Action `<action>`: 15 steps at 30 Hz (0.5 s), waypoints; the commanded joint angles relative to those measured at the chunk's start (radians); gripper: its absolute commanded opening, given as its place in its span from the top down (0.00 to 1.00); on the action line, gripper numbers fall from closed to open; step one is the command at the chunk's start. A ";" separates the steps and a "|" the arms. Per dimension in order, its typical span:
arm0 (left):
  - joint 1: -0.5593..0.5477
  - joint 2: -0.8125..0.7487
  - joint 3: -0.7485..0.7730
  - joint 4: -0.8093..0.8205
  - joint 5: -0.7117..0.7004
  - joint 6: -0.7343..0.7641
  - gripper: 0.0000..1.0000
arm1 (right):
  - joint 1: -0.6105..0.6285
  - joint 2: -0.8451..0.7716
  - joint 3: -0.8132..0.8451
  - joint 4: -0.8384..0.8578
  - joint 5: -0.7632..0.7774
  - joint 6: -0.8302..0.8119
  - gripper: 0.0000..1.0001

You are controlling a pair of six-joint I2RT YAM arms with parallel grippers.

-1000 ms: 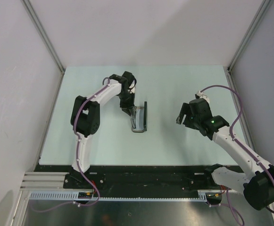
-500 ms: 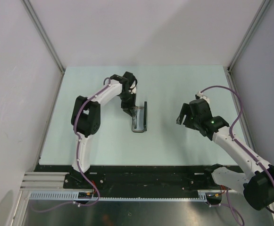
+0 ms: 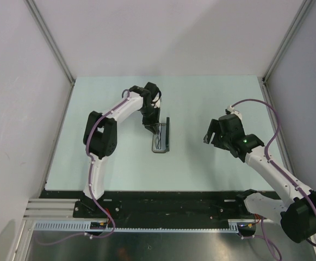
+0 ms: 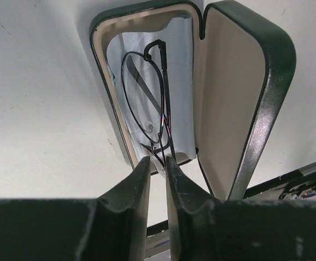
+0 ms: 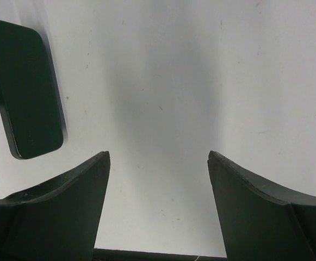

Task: Organize the sunglasses
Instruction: Place the sunglasses in the sunglasses case.

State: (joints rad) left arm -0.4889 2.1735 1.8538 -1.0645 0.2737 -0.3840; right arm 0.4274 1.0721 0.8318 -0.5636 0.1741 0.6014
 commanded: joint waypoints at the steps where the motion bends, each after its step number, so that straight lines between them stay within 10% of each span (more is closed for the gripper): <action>1: -0.007 0.011 0.048 -0.008 0.004 -0.009 0.78 | -0.006 -0.017 -0.008 0.022 0.005 -0.009 0.22; 15: -0.023 -0.004 0.070 0.011 0.065 0.019 0.62 | -0.010 -0.027 -0.008 0.022 0.002 -0.012 0.22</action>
State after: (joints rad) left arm -0.5022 2.1868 1.8797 -1.0588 0.3099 -0.3820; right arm 0.4221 1.0718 0.8303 -0.5632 0.1741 0.5983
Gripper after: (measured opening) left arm 0.376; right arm 0.777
